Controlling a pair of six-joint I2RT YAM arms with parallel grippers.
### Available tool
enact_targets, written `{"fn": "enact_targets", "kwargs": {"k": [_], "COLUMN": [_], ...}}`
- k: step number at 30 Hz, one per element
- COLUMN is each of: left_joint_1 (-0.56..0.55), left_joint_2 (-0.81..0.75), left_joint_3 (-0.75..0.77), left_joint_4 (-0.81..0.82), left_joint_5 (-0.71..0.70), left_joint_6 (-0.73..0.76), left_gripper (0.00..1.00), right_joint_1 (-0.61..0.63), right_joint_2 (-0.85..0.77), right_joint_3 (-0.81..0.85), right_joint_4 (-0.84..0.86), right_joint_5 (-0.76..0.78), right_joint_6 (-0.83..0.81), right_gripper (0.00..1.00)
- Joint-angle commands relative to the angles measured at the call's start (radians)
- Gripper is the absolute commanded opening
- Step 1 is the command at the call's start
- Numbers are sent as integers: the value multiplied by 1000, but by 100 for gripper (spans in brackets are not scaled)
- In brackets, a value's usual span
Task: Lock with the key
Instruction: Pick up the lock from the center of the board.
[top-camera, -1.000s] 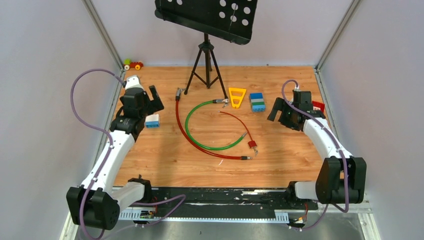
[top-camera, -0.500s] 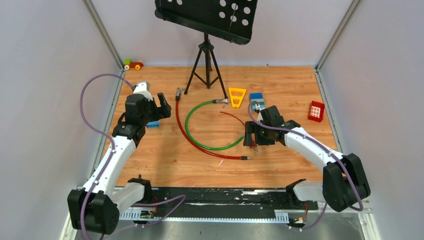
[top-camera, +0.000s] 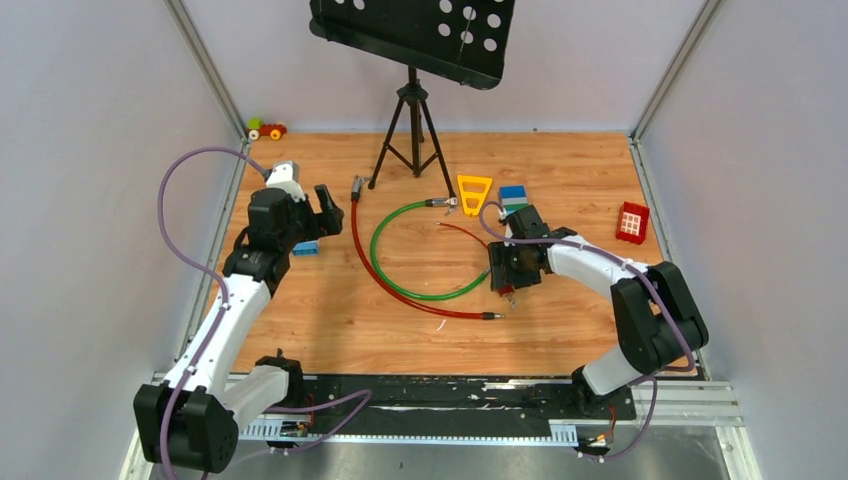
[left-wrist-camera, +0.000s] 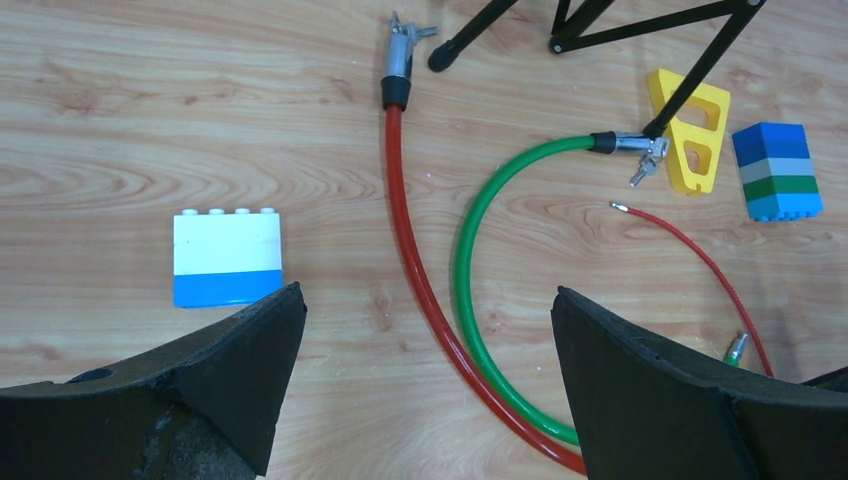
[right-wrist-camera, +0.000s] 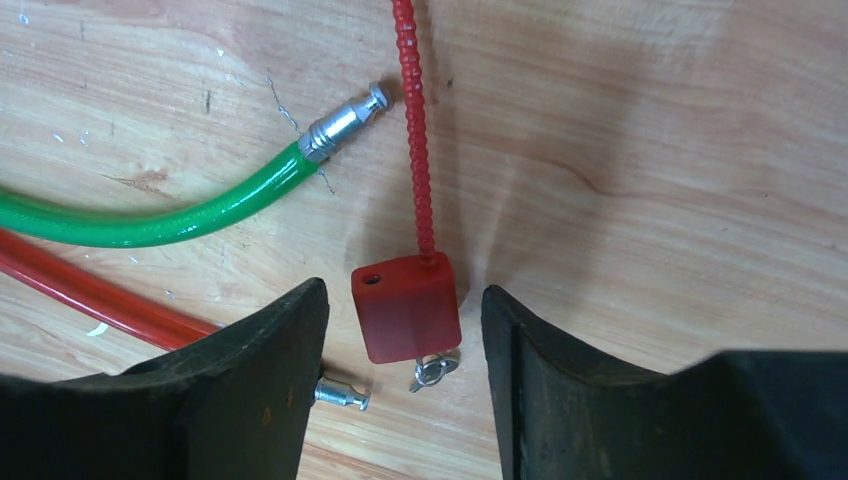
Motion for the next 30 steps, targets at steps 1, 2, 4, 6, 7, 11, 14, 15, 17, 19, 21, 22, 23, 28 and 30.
{"fn": "enact_targets", "kwargs": {"k": [1,2,4,6,7,11,14,15,17,19,21,22,23,28,30], "left_joint_1": [6,6,6,6,6,6,5,6,6,6,6,6,7,6,6], "left_joint_2": [-27,-26,-27,-28,-26,-20,-19,-19,-19,-19,-17,-16,-16,-16,-19], "left_joint_3": [2,2,2,2,2,4,4,4,2,3,2,2,2,4,7], "left_joint_4": [14,13,12,12,12,12,10,10,10,8,7,8,10,30,41], "left_joint_5": [-13,-16,-16,-16,-16,-13,-14,-13,-13,-14,-13,-12,-8,46,83], "left_joint_6": [18,18,18,18,18,16,16,16,15,16,14,13,12,12,17], "left_gripper": [100,100,100,100,100,100,100,100,100,100,100,100,100,100,99], "right_joint_1": [-3,-3,-3,-3,-3,-3,-3,-3,-3,-3,-3,-3,-3,-2,-1], "right_joint_2": [21,28,39,42,43,40,39,40,39,34,27,20,12,-42,-74], "right_joint_3": [49,52,53,49,45,28,16,15,13,12,11,8,9,14,14], "right_joint_4": [28,26,21,20,21,17,21,20,17,13,12,13,13,17,22], "right_joint_5": [39,40,40,39,38,41,45,44,45,45,47,51,52,16,-1], "right_joint_6": [-33,-34,-35,-35,-34,-32,-26,-26,-23,-24,-27,-28,-28,-31,-32], "right_gripper": [56,54,52,52,51,52,51,50,47,44,42,40,37,14,1]}}
